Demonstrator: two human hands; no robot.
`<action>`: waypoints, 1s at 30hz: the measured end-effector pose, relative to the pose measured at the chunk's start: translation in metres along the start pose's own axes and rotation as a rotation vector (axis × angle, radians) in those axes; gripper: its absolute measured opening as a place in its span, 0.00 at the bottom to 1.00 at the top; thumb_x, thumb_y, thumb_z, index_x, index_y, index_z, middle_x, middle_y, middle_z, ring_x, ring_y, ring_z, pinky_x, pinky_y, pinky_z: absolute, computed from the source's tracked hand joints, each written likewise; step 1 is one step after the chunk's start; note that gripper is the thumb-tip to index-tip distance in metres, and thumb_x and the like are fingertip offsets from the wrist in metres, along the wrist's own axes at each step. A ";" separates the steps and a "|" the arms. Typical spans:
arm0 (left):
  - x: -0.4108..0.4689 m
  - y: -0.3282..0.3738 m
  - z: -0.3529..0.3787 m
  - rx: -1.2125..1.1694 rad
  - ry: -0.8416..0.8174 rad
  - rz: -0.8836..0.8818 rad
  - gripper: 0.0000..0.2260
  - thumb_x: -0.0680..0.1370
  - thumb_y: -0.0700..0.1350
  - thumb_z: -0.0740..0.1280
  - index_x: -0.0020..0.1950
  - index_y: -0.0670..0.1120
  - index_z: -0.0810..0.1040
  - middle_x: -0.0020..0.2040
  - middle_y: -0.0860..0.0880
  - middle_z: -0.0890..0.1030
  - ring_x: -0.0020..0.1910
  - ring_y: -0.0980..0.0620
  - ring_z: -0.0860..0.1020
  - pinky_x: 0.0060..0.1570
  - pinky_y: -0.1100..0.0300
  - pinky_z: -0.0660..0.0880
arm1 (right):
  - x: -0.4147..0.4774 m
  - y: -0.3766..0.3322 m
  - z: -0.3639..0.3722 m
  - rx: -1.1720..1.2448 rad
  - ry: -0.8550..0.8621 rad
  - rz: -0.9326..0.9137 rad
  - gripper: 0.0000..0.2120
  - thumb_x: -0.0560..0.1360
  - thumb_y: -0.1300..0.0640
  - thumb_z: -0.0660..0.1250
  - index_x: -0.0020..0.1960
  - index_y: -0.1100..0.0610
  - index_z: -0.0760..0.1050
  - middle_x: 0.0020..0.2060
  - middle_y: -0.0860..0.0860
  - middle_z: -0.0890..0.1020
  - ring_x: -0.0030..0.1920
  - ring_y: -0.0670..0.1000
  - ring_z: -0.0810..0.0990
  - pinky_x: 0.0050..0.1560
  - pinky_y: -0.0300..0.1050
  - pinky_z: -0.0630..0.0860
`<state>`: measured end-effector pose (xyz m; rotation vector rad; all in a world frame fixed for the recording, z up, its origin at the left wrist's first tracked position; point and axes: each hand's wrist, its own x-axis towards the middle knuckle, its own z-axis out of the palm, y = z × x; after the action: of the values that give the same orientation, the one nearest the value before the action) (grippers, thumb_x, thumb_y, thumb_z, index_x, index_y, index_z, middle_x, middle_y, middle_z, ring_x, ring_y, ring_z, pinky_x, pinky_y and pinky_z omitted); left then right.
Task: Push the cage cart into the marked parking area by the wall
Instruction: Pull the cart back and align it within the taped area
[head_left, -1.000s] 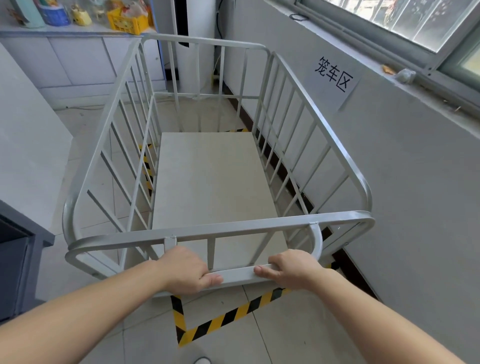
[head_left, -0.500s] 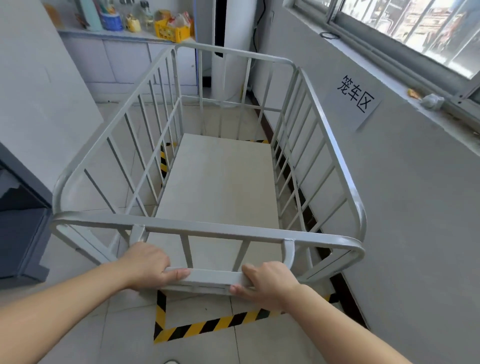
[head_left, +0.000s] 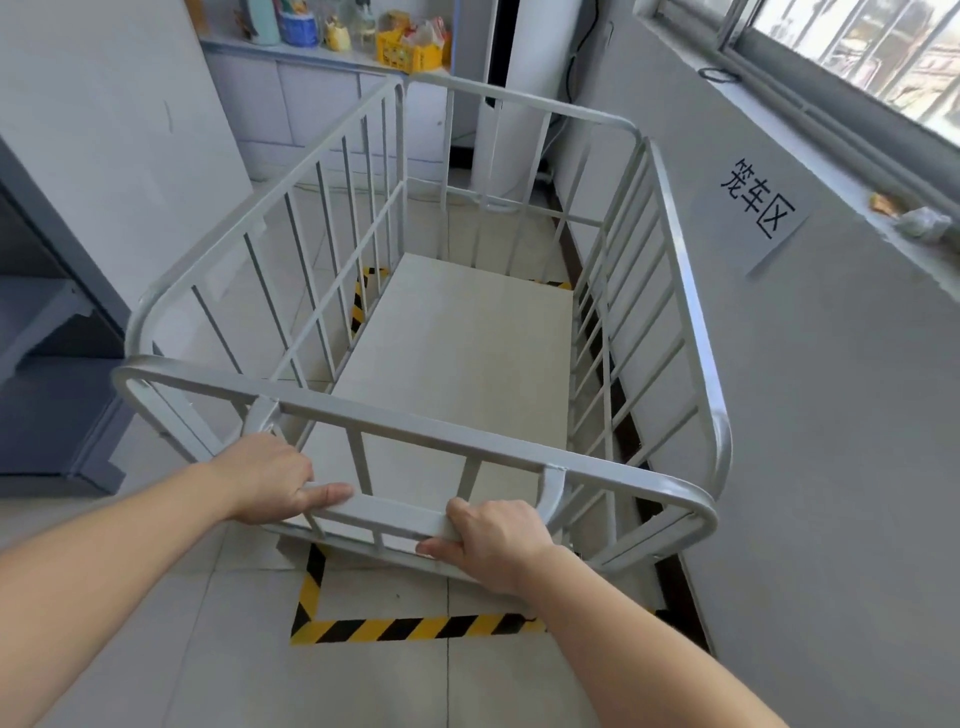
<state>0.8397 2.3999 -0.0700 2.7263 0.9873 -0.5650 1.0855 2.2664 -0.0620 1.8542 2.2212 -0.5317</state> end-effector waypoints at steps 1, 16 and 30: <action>0.000 0.000 0.001 0.000 0.003 0.000 0.41 0.59 0.79 0.26 0.29 0.50 0.64 0.28 0.53 0.69 0.28 0.54 0.67 0.34 0.60 0.65 | 0.000 0.001 0.001 0.001 0.004 -0.006 0.25 0.75 0.32 0.49 0.46 0.56 0.64 0.29 0.48 0.68 0.31 0.54 0.70 0.32 0.48 0.65; 0.001 0.020 -0.002 0.033 -0.013 -0.025 0.42 0.58 0.77 0.23 0.31 0.50 0.66 0.31 0.52 0.72 0.30 0.55 0.69 0.32 0.65 0.61 | -0.006 0.021 0.012 -0.017 0.047 -0.122 0.25 0.77 0.34 0.48 0.44 0.57 0.64 0.29 0.50 0.69 0.28 0.53 0.68 0.26 0.46 0.59; 0.008 0.096 -0.005 0.034 -0.048 -0.074 0.38 0.58 0.77 0.25 0.29 0.50 0.61 0.27 0.53 0.65 0.26 0.54 0.63 0.30 0.61 0.61 | -0.048 0.076 0.021 -0.080 0.042 -0.232 0.32 0.68 0.28 0.38 0.43 0.56 0.62 0.28 0.50 0.68 0.27 0.53 0.67 0.26 0.46 0.62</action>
<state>0.9084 2.3332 -0.0638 2.7018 1.0798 -0.6623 1.1677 2.2263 -0.0741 1.5934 2.4640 -0.4368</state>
